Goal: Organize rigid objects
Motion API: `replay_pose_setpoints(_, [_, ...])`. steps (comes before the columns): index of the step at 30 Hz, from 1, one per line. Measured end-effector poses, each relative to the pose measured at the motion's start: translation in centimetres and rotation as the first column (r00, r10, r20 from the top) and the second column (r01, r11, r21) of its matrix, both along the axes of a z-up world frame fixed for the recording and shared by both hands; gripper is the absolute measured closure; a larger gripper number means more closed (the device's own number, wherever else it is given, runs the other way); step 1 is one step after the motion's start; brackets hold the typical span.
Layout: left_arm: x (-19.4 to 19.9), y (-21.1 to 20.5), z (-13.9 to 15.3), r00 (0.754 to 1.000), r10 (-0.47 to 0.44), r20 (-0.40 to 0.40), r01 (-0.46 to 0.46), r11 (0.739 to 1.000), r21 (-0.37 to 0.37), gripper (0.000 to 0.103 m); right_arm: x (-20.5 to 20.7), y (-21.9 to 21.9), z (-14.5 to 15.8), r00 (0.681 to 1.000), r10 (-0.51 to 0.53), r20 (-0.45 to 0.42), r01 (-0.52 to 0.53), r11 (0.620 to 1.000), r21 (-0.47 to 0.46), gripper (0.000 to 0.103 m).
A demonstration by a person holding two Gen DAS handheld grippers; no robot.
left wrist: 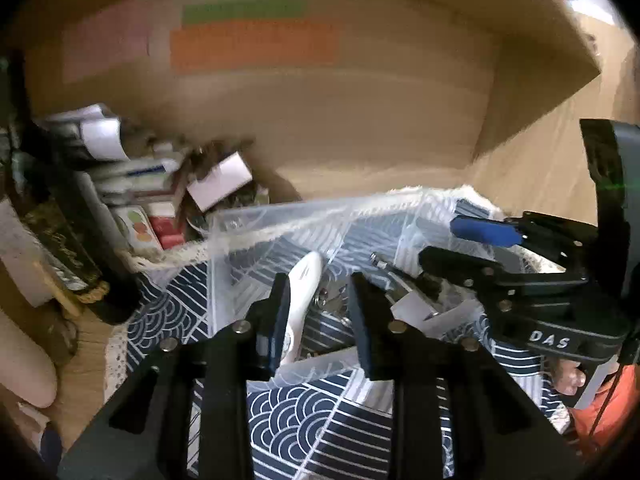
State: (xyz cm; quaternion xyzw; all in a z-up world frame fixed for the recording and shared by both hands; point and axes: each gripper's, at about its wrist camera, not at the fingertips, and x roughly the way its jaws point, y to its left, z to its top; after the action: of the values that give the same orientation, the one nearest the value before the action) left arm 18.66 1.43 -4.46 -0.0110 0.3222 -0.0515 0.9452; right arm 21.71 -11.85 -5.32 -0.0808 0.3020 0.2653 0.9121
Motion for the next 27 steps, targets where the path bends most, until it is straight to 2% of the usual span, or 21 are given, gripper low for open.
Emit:
replay_pose_setpoints(2, [-1.3, -0.2, 1.1, 0.999, 0.002, 0.038, -0.002, 1.0, 0.0, 0.064, -1.4, -0.7, 1.2, 0.999, -0.009, 0.036, 0.008, 1.0, 0.017, 0.053])
replay_pose_setpoints(5, [-3.5, -0.4, 2.6, 0.995, 0.006, 0.095, -0.006, 1.0, 0.0, 0.053, -3.8, -1.9, 2.8, 0.996, -0.02, 0.087, 0.015, 0.998, 0.062, 0.044])
replay_pose_setpoints(7, [-5.0, -0.5, 3.5, 0.992, 0.003, 0.13, -0.001, 1.0, -0.01, 0.043, -5.5, -2.7, 3.9, 0.992, -0.037, 0.124, 0.027, 0.996, 0.087, 0.043])
replay_pose_setpoints(8, [-5.6, -0.5, 3.8, 0.99, 0.005, 0.144, -0.003, 1.0, -0.014, 0.041, -6.1, -3.0, 4.2, 0.99, -0.044, 0.136, 0.031, 0.995, 0.094, 0.04])
replay_pose_setpoints(12, [-8.6, -0.7, 5.1, 0.974, 0.04, 0.223, -0.04, 0.999, -0.004, 0.021, -9.2, -4.1, 5.4, 0.975, -0.094, 0.204, 0.067, 0.988, 0.136, 0.018])
replay_pose_setpoints(16, [-10.9, -0.6, 6.1, 0.959, 0.064, 0.275, -0.066, 0.998, -0.001, 0.006, -11.8, -4.9, 6.3, 0.963, -0.118, 0.243, 0.076, 0.981, 0.176, 0.012])
replay_pose_setpoints(19, [-12.5, -0.6, 6.8, 0.951, 0.072, 0.301, -0.072, 0.997, -0.01, 0.003, -13.2, -5.2, 6.6, 0.953, -0.138, 0.271, 0.086, 0.977, 0.196, 0.001])
replay_pose_setpoints(27, [-14.9, -1.0, 7.6, 0.934, 0.078, 0.349, -0.083, 0.997, -0.001, 0.001, -15.8, -5.9, 7.3, 0.938, -0.149, 0.312, 0.081, 0.972, 0.221, 0.0])
